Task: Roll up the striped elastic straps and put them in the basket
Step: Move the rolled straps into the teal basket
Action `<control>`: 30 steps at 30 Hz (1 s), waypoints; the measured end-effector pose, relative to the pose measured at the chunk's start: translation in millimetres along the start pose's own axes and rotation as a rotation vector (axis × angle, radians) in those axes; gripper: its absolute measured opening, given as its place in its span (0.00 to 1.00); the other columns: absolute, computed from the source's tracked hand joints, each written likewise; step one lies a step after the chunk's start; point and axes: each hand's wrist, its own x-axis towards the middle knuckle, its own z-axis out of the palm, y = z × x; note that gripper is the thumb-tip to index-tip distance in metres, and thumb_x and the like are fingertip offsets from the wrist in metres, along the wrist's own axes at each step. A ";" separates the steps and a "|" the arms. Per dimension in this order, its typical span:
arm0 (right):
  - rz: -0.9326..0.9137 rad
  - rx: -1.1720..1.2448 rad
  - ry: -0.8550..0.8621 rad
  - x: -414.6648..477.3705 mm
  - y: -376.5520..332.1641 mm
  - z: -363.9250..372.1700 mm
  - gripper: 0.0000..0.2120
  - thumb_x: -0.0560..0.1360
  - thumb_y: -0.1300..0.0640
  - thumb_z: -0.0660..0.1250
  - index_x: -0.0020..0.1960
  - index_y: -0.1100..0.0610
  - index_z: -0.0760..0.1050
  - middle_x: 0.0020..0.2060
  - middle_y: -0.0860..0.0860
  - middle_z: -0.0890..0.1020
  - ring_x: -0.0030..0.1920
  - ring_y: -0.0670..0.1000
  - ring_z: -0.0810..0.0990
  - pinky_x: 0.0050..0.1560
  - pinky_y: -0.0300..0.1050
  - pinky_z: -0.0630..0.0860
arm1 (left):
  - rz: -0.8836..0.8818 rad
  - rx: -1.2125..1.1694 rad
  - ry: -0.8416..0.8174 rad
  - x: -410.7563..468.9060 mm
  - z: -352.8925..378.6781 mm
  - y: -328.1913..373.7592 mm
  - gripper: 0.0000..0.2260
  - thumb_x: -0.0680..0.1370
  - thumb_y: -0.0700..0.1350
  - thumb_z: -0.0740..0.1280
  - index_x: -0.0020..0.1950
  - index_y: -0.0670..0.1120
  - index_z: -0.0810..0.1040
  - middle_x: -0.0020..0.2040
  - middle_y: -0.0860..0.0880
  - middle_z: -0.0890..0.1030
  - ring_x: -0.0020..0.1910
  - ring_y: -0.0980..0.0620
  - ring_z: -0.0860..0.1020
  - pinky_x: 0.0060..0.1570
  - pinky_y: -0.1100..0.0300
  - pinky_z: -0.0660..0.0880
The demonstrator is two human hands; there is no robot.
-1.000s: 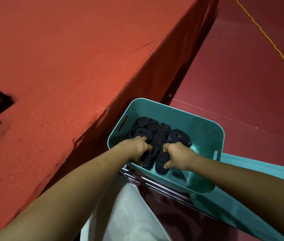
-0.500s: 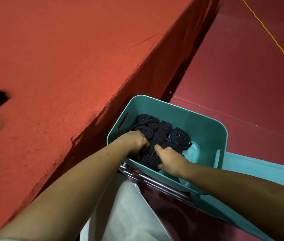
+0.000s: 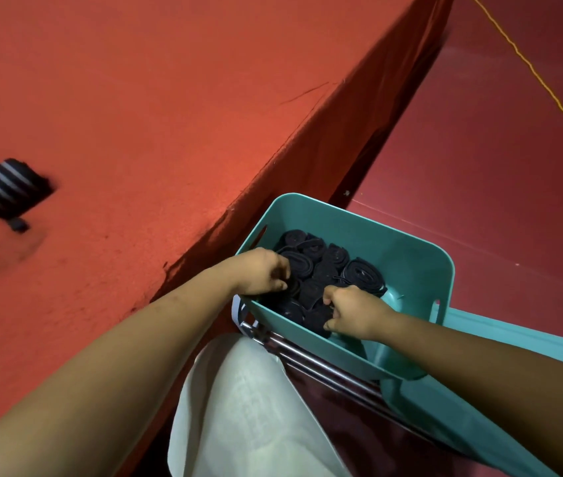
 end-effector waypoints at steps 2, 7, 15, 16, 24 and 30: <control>-0.018 0.033 0.054 -3.9 -5.0 -13.6 0.13 0.73 0.50 0.71 0.53 0.53 0.72 0.44 0.51 0.83 0.48 0.55 0.82 0.50 0.50 0.79 | -0.008 -0.081 0.097 -17.4 -16.5 3.8 0.09 0.79 0.47 0.70 0.58 0.47 0.80 0.50 0.49 0.82 0.50 0.49 0.80 0.53 0.55 0.76; -0.083 0.081 0.260 -6.0 -39.1 -68.5 0.14 0.74 0.50 0.71 0.55 0.57 0.76 0.47 0.54 0.84 0.51 0.56 0.81 0.54 0.50 0.77 | -0.102 -0.217 0.347 -80.2 -61.9 -4.1 0.06 0.79 0.45 0.70 0.56 0.47 0.80 0.44 0.53 0.81 0.44 0.53 0.77 0.41 0.72 0.70; -0.345 0.000 0.387 27.9 -168.5 -129.7 0.16 0.75 0.52 0.69 0.59 0.59 0.76 0.55 0.57 0.82 0.57 0.58 0.79 0.57 0.48 0.74 | -0.480 -0.212 0.701 -221.6 -94.8 -90.4 0.05 0.78 0.44 0.70 0.54 0.48 0.81 0.42 0.49 0.80 0.42 0.50 0.77 0.42 0.60 0.67; -0.380 -0.017 0.388 34.8 -188.2 -132.2 0.17 0.75 0.52 0.69 0.61 0.60 0.76 0.57 0.58 0.81 0.59 0.58 0.78 0.58 0.48 0.73 | -0.546 -0.224 0.746 -238.4 -94.6 -103.6 0.05 0.78 0.44 0.70 0.53 0.48 0.80 0.43 0.49 0.80 0.42 0.50 0.77 0.42 0.61 0.66; -0.598 -0.162 0.350 108.1 -338.3 -134.8 0.22 0.76 0.54 0.69 0.66 0.62 0.72 0.61 0.61 0.78 0.64 0.60 0.74 0.61 0.47 0.69 | -0.831 -0.178 0.850 -305.7 -97.1 -208.9 0.13 0.75 0.42 0.72 0.58 0.42 0.78 0.50 0.42 0.80 0.54 0.41 0.78 0.48 0.58 0.67; -0.619 -0.256 0.334 174.8 -415.3 -128.0 0.25 0.76 0.56 0.69 0.69 0.61 0.66 0.63 0.62 0.73 0.64 0.63 0.75 0.64 0.52 0.73 | -0.834 -0.377 0.905 -284.0 -107.0 -271.6 0.35 0.72 0.52 0.77 0.72 0.40 0.67 0.67 0.37 0.74 0.66 0.42 0.73 0.64 0.53 0.69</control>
